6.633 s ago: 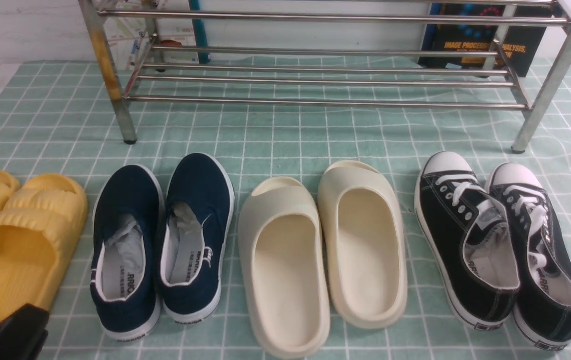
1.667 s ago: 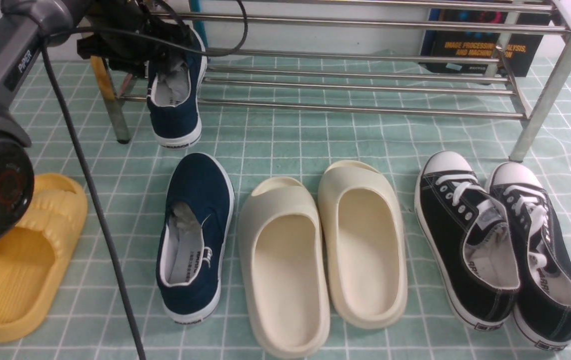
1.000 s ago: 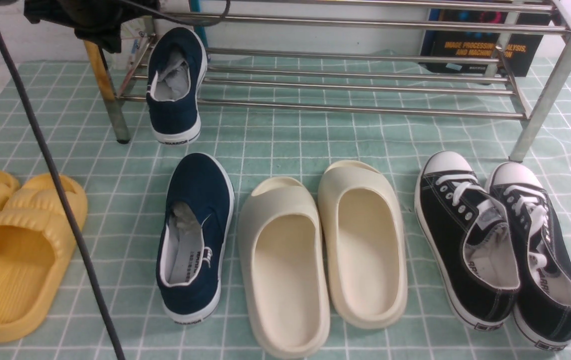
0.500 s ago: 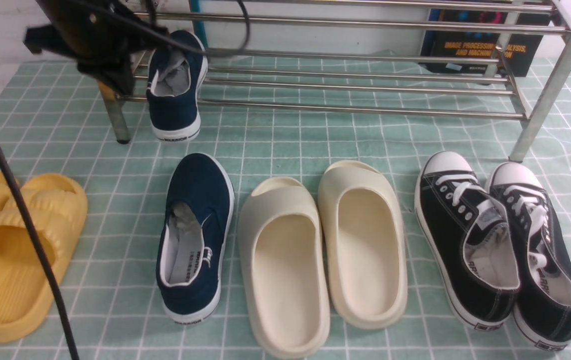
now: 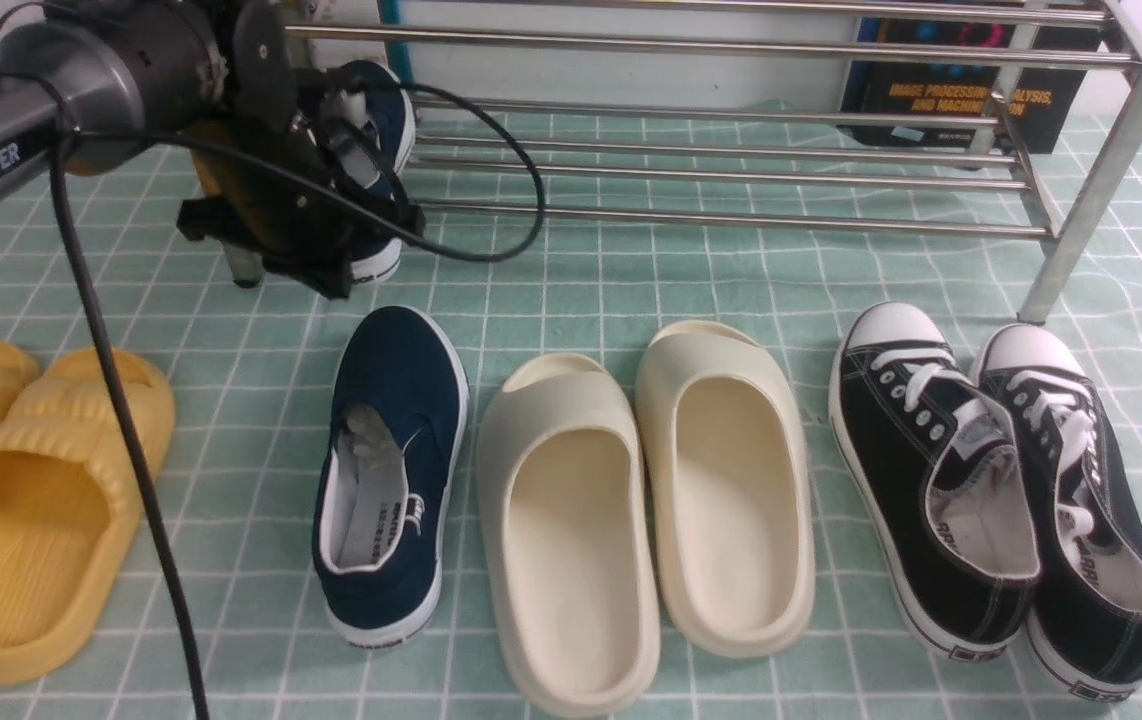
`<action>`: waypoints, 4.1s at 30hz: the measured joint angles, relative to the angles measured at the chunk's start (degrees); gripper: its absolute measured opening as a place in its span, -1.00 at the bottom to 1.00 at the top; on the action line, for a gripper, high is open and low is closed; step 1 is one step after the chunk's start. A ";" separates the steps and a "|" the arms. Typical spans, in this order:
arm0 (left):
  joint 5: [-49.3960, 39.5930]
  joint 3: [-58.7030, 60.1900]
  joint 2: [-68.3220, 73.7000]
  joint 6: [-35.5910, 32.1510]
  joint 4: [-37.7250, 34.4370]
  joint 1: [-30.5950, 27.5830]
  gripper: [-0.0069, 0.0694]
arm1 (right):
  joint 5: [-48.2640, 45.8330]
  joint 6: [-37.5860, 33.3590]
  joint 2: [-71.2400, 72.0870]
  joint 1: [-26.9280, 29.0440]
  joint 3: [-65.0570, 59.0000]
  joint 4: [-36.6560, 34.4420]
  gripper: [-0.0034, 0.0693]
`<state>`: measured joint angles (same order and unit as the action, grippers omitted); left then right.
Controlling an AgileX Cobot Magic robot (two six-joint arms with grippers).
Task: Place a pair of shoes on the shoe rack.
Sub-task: Use the left arm to put a shoe into the shoe rack, then use the left arm to grab the shoe closest to it, then use the left arm to put a shoe into the shoe rack
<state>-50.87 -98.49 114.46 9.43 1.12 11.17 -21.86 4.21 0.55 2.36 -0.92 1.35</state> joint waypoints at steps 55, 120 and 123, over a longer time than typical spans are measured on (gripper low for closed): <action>-19.34 22.08 -31.89 4.73 -2.69 0.01 -0.02 | 0.00 0.00 0.00 0.00 0.00 0.00 -0.25; -4.72 6.15 -10.60 6.87 -0.41 8.04 -0.84 | 0.00 0.00 0.00 0.00 0.00 0.00 -0.25; -8.51 -3.31 -2.35 7.19 -0.45 7.70 -0.84 | 0.00 0.00 0.00 0.00 0.00 0.00 -0.25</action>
<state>-59.38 -101.80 112.11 16.62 0.67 18.86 -21.86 4.21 0.55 2.36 -0.92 1.35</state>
